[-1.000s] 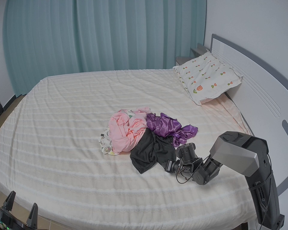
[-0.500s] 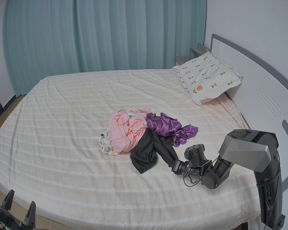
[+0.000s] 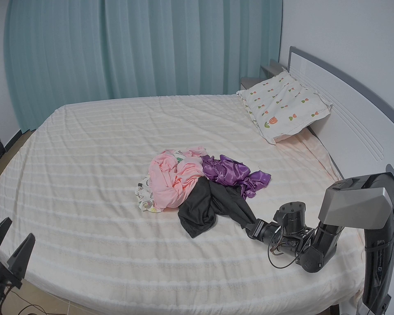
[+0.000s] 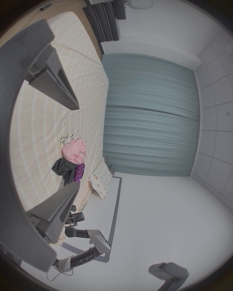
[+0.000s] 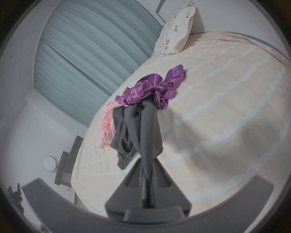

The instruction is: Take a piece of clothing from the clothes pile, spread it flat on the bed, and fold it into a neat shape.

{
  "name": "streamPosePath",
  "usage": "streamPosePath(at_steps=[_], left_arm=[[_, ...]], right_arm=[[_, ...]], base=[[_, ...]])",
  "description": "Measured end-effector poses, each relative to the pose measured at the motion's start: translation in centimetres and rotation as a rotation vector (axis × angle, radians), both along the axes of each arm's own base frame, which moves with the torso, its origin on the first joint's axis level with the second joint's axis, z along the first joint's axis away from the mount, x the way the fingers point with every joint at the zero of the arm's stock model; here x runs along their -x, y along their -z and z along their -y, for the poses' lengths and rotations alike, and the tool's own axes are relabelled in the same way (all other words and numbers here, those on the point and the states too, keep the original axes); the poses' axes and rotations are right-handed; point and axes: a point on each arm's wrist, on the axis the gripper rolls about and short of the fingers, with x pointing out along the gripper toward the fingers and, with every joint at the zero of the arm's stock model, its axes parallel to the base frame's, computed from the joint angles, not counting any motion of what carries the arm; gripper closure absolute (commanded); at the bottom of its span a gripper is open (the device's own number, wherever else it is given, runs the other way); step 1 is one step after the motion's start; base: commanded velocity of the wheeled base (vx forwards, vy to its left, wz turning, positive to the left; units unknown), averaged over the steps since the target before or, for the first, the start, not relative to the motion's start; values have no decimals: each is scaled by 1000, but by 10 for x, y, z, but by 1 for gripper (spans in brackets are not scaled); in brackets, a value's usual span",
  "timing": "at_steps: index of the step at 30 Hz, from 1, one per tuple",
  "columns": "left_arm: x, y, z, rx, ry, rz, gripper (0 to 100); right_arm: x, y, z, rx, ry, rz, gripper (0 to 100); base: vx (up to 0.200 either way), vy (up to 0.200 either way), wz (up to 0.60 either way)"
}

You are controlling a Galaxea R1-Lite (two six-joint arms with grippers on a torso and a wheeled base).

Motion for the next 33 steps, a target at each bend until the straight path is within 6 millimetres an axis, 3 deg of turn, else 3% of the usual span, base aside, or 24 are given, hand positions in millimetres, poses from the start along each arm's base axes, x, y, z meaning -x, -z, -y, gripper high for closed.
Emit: streamPosePath(at_steps=[8, 15, 23, 33], left_arm=[[-72, -4, 19, -6, 80, -181, 0], [-135, 14, 51, 16, 111, -333, 0], [-203, 58, 97, 36, 105, -506, 0], [-287, 142, 166, 47, 88, -637, 0]], right_arm=[[7, 1, 5, -51, 4, 17, 100], [11, 3, 7, -77, 5, 21, 100], [14, 5, 9, -94, 5, 21, 100], [17, 10, 10, -109, 4, 19, 100]], base=[[0, 0, 0], [0, 0, 0], [0, 0, 0], [0, 0, 0]])
